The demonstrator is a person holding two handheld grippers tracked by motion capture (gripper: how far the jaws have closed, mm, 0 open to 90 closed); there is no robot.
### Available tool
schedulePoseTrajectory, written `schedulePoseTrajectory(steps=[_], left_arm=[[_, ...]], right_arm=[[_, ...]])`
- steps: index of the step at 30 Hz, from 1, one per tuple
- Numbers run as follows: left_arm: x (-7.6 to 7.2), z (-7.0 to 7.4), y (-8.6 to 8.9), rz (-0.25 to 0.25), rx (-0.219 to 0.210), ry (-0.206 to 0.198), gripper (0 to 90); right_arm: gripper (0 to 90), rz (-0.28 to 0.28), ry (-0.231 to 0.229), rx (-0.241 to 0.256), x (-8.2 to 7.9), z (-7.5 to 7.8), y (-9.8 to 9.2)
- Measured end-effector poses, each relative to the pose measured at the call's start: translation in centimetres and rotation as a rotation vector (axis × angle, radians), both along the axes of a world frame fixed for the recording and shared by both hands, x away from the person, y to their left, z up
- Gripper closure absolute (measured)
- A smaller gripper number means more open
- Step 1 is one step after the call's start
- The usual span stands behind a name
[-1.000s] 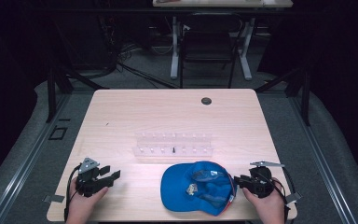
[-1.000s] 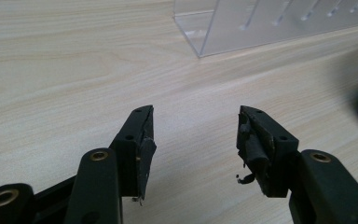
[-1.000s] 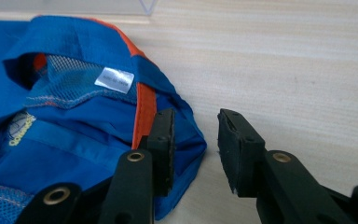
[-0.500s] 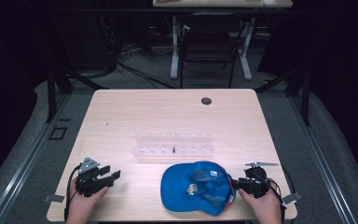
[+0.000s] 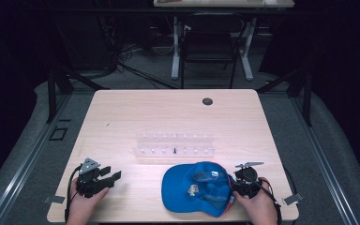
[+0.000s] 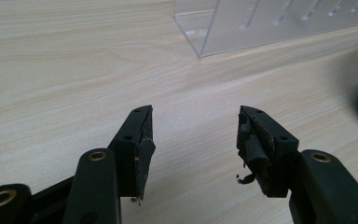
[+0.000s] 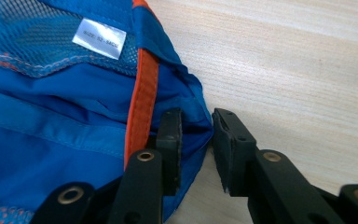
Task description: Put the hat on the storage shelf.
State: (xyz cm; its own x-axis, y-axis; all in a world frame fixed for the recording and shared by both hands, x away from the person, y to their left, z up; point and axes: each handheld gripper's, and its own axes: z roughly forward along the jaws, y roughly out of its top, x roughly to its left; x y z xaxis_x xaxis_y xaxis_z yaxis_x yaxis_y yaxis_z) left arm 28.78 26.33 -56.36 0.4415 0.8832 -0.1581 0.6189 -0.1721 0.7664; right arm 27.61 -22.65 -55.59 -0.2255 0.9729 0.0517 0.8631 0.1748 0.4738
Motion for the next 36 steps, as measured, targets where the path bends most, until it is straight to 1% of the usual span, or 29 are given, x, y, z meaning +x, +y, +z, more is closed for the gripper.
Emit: schedulePoseTrajectory(steps=[1,2,4,5,6,9,12,13,14,16,17,18,19,20,22,23,26,29,31,32,36], left_arm=[[0.0,0.0,0.0,0.0,-0.002,0.0,46.5],[0.0,0.0,0.0,0.001,-0.003,0.0,46.5],[0.0,0.0,0.1,0.002,-0.001,0.004,46.5],[0.0,0.0,0.1,0.002,-0.001,0.004,46.5],[0.0,0.0,0.1,0.001,0.0,0.004,46.5],[0.0,0.0,0.0,0.003,-0.001,0.004,46.5],[0.0,-0.1,0.0,0.003,-0.002,0.002,46.5],[0.0,-0.1,0.0,0.003,-0.002,0.002,46.5],[0.0,-0.1,0.0,0.003,-0.002,0.002,46.5],[0.0,-0.1,0.0,0.003,0.001,0.004,46.5],[0.0,-0.1,0.0,0.003,0.001,0.004,46.5],[0.0,-0.1,0.1,0.003,0.0,0.004,46.5],[0.1,0.0,0.1,0.002,-0.001,0.003,46.5],[0.1,0.0,0.1,0.002,-0.001,0.003,46.5],[0.1,0.0,0.1,0.003,-0.001,0.004,46.5],[0.1,0.0,0.1,0.003,-0.001,0.004,46.5],[0.1,-0.1,0.1,0.003,0.0,0.003,46.5],[0.1,-0.1,0.1,0.003,0.0,0.003,46.5],[0.1,-0.1,0.1,0.003,0.001,0.003,46.5],[0.1,-0.1,0.1,0.003,0.0,0.003,46.5],[0.1,-0.1,0.1,0.005,0.001,0.003,46.5]], right_arm=[[74.5,0.002,0.008,-0.02,0.0,0.1,0.2],[75.9,-0.006,0.009,-0.017,0.1,0.1,0.3],[78.9,-0.003,0.022,-0.014,0.2,0.1,0.3],[78.9,-0.003,0.022,-0.014,0.2,0.1,0.3],[82.0,-0.003,0.029,-0.008,0.3,0.1,0.4],[86.0,-0.003,0.042,0.001,0.4,0.2,0.4],[87.6,-0.006,0.054,0.01,0.5,0.2,0.4],[88.2,-0.004,0.059,0.015,0.6,0.2,0.3],[88.9,-0.014,0.061,0.031,0.7,0.2,0.1],[89.1,-0.017,0.078,0.052,0.8,0.2,-0.1],[89.1,-0.017,0.078,0.052,0.8,0.2,-0.1],[89.2,-0.03,0.079,0.075,0.9,0.2,-0.4],[89.3,-0.023,0.09,0.078,0.9,0.3,-0.6],[89.3,-0.023,0.09,0.078,0.9,0.3,-0.6],[89.5,-0.043,0.075,0.099,0.9,0.3,-0.9],[89.5,-0.043,0.075,0.099,0.9,0.3,-0.9],[89.8,-0.057,0.066,0.135,0.9,0.7,-1.5],[89.9,-0.054,0.072,0.158,0.9,0.9,-1.9],[89.9,-0.058,0.07,0.163,0.9,1.0,-2.0],[90.0,-0.06,0.079,0.186,0.8,1.2,-2.3],[90.0,-0.056,0.075,0.199,0.8,1.5,-2.6]])
